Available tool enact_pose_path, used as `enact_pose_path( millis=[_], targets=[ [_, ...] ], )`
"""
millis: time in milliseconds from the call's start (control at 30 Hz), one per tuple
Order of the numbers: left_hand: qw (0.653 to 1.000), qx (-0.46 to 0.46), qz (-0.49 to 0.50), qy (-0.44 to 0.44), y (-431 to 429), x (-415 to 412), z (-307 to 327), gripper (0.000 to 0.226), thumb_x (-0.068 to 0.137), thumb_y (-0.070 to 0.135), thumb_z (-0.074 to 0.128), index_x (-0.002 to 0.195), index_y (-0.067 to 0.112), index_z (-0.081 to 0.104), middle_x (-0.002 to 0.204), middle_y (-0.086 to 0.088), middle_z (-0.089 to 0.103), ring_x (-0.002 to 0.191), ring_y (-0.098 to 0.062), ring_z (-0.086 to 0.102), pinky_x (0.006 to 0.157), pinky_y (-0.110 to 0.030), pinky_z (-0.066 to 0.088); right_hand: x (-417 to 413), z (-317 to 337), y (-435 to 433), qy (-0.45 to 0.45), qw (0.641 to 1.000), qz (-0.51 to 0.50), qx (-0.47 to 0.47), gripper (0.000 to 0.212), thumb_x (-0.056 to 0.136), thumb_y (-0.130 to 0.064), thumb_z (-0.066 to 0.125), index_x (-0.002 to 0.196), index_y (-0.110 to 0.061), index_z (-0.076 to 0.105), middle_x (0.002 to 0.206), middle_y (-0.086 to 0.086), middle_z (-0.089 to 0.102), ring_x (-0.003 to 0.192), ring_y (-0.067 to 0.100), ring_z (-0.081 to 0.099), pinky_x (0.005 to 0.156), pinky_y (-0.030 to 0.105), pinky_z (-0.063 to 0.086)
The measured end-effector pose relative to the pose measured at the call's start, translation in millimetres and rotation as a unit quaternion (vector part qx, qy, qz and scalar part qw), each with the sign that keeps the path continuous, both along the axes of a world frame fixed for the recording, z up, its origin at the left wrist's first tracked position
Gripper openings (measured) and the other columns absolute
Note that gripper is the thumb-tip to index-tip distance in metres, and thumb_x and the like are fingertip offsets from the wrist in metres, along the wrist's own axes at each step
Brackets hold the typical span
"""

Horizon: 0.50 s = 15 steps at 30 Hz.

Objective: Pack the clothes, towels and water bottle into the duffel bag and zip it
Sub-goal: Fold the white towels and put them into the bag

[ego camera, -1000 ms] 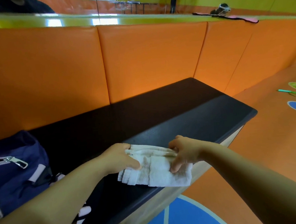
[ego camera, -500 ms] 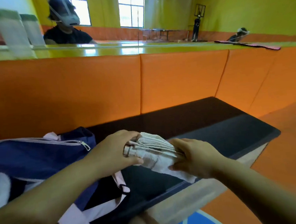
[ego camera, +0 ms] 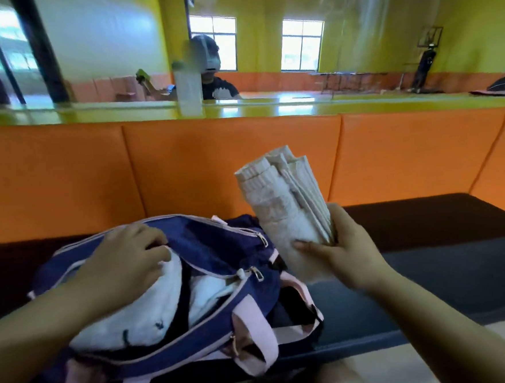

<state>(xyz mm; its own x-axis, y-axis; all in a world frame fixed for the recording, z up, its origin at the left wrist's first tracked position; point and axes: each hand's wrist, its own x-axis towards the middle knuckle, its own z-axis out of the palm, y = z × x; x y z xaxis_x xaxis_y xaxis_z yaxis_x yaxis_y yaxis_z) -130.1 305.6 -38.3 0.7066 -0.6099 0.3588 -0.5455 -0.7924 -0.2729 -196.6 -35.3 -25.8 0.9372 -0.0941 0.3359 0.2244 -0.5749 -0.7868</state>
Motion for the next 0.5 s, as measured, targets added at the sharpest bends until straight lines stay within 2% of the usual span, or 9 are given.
enact_pose_path(
  millis=[67,100,200,267,333,433,500],
  targets=[
    [0.998,0.041,0.051,-0.018,25.8,3.9,-1.6,0.019,0.061,0.029,0.079,0.077,0.021,0.073,0.101,-0.009,0.065,0.092,-0.031,0.048,0.064,-0.046,0.048,5.7,-4.4,26.1,0.001,0.999,0.034,0.040,0.049,0.072,-0.034,0.080,0.110,-0.036,0.050,0.099,-0.014,0.064,0.090,0.000,0.061,0.077,0.032,0.054],
    [0.995,0.063,0.081,-0.013,37.0,6.7,-1.9,0.031,0.051,0.027,0.087,0.078,0.021,0.073,0.106,-0.012,0.061,0.094,-0.031,0.045,0.064,-0.049,0.048,8.9,-6.1,38.5,0.003,0.997,0.053,0.050,0.049,0.072,-0.034,0.080,0.109,-0.040,0.049,0.101,-0.016,0.063,0.091,-0.002,0.060,0.078,0.031,0.054],
    [0.985,0.102,0.141,-0.011,61.0,16.8,-3.8,0.055,0.034,0.026,0.092,0.086,0.028,0.073,0.109,-0.014,0.050,0.088,-0.033,0.043,0.059,-0.052,0.047,21.1,-9.2,72.6,0.006,0.993,0.103,0.057,0.053,0.073,-0.032,0.079,0.112,-0.040,0.044,0.105,-0.019,0.060,0.096,-0.009,0.057,0.082,0.026,0.053],
    [0.984,0.098,0.151,0.004,69.2,24.2,-3.5,0.063,0.039,0.023,0.089,0.098,0.031,0.068,0.108,-0.013,0.047,0.080,-0.035,0.048,0.054,-0.047,0.049,29.5,-10.2,92.8,0.013,0.990,0.133,0.047,0.055,0.075,-0.030,0.078,0.114,-0.041,0.041,0.106,-0.024,0.058,0.099,-0.014,0.053,0.082,0.019,0.050],
    [0.983,0.076,0.163,0.044,71.3,32.1,-1.1,0.066,0.049,0.020,0.086,0.109,0.033,0.062,0.113,-0.010,0.047,0.076,-0.033,0.053,0.049,-0.040,0.048,37.1,-11.6,109.4,0.023,0.985,0.166,0.030,0.055,0.076,-0.029,0.077,0.115,-0.042,0.040,0.110,-0.022,0.057,0.103,-0.011,0.053,0.084,0.020,0.049],
    [0.983,-0.008,0.157,0.094,68.4,36.1,7.1,0.048,0.080,0.033,0.061,0.126,0.038,0.044,0.122,-0.003,0.055,0.086,-0.027,0.058,0.060,-0.037,0.050,50.3,-15.1,124.7,0.039,0.972,0.233,-0.004,0.061,0.078,-0.025,0.077,0.124,-0.038,0.038,0.118,-0.017,0.056,0.110,0.001,0.054,0.091,0.025,0.048],
    [0.979,-0.035,0.148,0.133,70.2,37.5,12.1,0.047,0.086,0.027,0.054,0.131,0.034,0.039,0.113,0.011,0.052,0.078,-0.020,0.056,0.063,-0.034,0.047,56.9,-19.2,129.9,0.067,0.957,0.275,-0.062,0.061,0.079,-0.025,0.075,0.125,-0.037,0.036,0.114,-0.024,0.052,0.110,0.002,0.052,0.091,0.025,0.047]
  ],
)
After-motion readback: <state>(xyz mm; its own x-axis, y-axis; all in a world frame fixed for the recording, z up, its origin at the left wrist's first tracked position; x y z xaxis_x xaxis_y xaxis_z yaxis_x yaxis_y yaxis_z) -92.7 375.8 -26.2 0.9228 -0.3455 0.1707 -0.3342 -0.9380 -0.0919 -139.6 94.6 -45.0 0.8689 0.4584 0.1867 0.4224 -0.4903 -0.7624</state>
